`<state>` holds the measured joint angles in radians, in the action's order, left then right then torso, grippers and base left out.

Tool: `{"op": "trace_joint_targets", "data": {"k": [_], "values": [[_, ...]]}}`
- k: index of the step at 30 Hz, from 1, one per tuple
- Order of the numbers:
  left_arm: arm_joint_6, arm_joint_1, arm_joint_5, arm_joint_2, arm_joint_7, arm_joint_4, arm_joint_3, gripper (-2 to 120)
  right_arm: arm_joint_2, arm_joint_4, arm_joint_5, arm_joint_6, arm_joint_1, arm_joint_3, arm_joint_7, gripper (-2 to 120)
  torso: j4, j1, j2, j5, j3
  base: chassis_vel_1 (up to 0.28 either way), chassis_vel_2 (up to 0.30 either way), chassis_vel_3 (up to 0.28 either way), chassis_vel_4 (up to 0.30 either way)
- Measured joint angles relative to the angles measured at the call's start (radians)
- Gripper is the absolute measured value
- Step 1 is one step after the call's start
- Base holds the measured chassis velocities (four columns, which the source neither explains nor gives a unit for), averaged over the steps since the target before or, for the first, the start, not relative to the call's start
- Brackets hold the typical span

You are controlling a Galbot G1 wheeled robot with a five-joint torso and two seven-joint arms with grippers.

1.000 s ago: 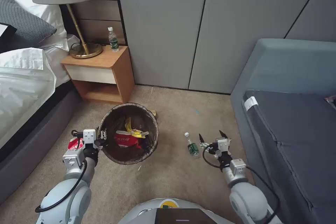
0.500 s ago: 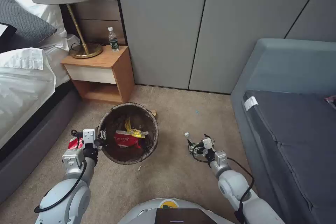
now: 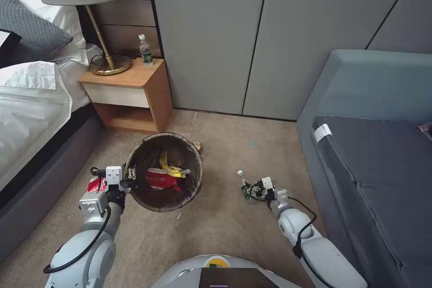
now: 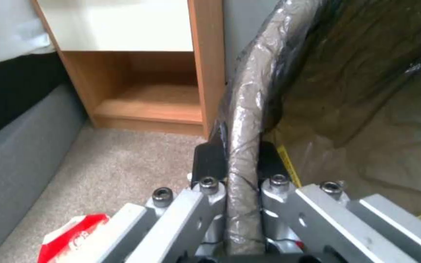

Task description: Pick up the trash bin, then pick up the garbage from the floor and place it into the trash bin.

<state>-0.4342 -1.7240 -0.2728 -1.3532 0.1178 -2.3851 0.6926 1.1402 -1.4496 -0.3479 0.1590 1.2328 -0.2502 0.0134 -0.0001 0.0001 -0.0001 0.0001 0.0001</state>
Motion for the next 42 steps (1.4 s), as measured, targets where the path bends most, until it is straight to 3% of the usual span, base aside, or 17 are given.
{"op": "trace_joint_targets", "data": {"k": [16, 42], "values": [[0.000, 0.001, 0.010, -0.001, 0.000, 0.010, -0.013, 0, 0.051, 0.207, 0.037, -0.050, -0.103, 0.026, 0.057, 100, 0.0001, 0.000, 0.000, -0.0001, 0.000, 0.000, 0.000, 0.000, 0.000], [0.000, 0.003, 0.014, -0.003, -0.001, 0.014, -0.015, 0, 0.114, 0.331, 0.061, -0.059, -0.147, 0.023, 0.086, 97, 0.0000, 0.000, 0.000, -0.0004, 0.000, 0.000, 0.000, 0.000, 0.000]]}}
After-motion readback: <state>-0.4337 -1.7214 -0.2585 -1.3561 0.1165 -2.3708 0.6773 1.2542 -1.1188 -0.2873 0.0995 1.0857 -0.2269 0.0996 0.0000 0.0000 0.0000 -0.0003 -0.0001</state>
